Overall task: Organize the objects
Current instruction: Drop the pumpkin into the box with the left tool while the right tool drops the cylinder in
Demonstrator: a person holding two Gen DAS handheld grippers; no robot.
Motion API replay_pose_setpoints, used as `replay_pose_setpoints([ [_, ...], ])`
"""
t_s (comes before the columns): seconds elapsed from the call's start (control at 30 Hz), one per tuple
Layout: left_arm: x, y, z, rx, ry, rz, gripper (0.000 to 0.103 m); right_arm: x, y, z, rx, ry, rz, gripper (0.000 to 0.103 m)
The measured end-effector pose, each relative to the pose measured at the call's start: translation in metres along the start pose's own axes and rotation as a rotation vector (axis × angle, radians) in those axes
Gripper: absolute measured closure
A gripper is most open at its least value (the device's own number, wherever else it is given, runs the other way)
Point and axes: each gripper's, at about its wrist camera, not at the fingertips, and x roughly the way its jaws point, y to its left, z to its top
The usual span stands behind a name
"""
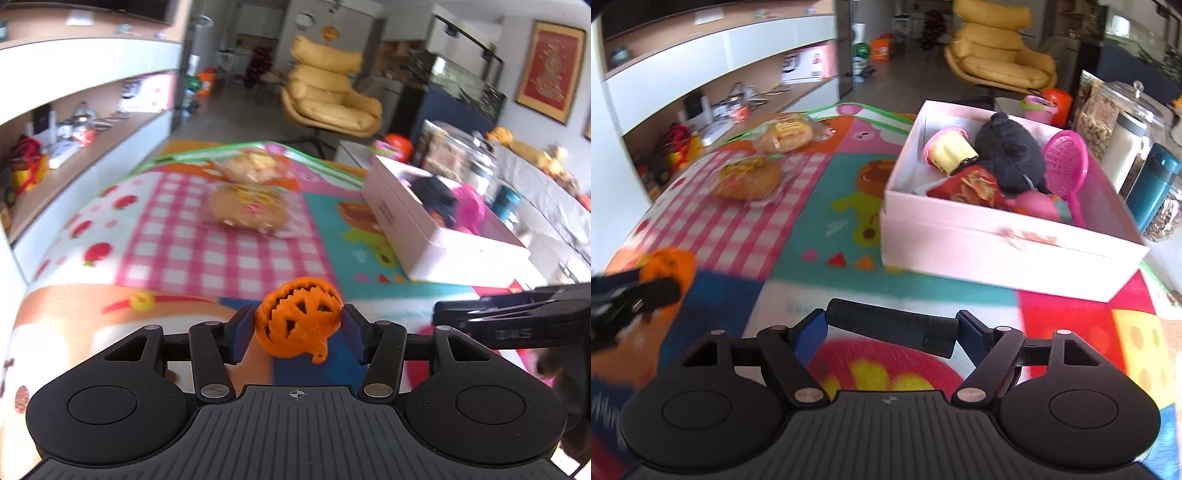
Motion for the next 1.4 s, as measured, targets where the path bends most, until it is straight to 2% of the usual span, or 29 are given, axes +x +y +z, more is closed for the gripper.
replay_pose_setpoints([
  [0.13,0.003,-0.025,0.001,0.045,0.043,-0.092,0.046,-0.040,-0.025,-0.015,-0.029,-0.064,-0.024,0.027],
  [0.2,0.002,-0.043,0.016,0.053,0.037,-0.163,0.046,-0.059,-0.040,-0.018,-0.014,-0.112,-0.047,0.027],
  [0.23,0.000,-0.055,0.030,0.072,0.014,-0.195,0.046,-0.068,-0.046,-0.019,-0.007,-0.139,-0.065,0.027],
  [0.33,-0.004,-0.092,0.073,0.128,-0.104,-0.229,0.046,-0.087,-0.063,-0.016,0.011,-0.226,-0.113,0.027],
  [0.43,0.012,-0.124,0.109,0.152,-0.214,-0.300,0.046,-0.097,-0.076,-0.014,0.048,-0.290,-0.124,0.027],
  [0.47,0.029,-0.134,0.115,0.180,-0.231,-0.337,0.044,-0.098,-0.080,-0.013,0.066,-0.300,-0.120,0.027],
  [0.5,0.051,-0.142,0.118,0.223,-0.202,-0.343,0.044,-0.098,-0.083,-0.013,0.083,-0.305,-0.113,0.027],
  [0.57,0.092,-0.155,0.118,0.251,-0.091,-0.247,0.050,-0.096,-0.087,-0.012,0.106,-0.304,-0.108,0.027],
  [0.63,0.106,-0.150,0.110,0.217,-0.097,-0.231,0.050,-0.095,-0.089,-0.012,0.114,-0.307,-0.112,0.027],
  [0.8,0.086,-0.119,0.080,0.173,-0.116,-0.247,0.050,-0.090,-0.097,-0.004,0.120,-0.311,-0.109,0.027],
  [0.93,0.062,-0.084,0.052,0.134,-0.096,-0.222,0.050,-0.080,-0.096,0.030,0.086,-0.379,-0.086,0.026],
  [0.97,0.058,-0.074,0.044,0.128,-0.085,-0.202,0.050,-0.076,-0.096,0.040,0.085,-0.403,-0.070,0.022],
  [1.0,0.054,-0.066,0.038,0.125,-0.076,-0.179,0.050,-0.070,-0.096,0.050,0.093,-0.407,-0.060,0.007],
  [1.03,0.052,-0.059,0.031,0.125,-0.067,-0.150,0.050,-0.062,-0.095,0.059,0.106,-0.402,-0.053,0.000],
  [1.1,0.044,-0.046,0.022,0.133,-0.061,-0.104,0.050,-0.048,-0.087,0.065,0.111,-0.384,-0.040,0.000],
  [1.23,0.033,-0.019,0.009,0.172,-0.061,-0.031,0.050,-0.029,-0.057,0.042,0.061,-0.298,0.026,0.000],
  [1.4,0.037,0.016,0.020,0.110,-0.079,0.021,0.049,-0.002,-0.021,-0.002,-0.022,-0.180,0.038,0.000],
])
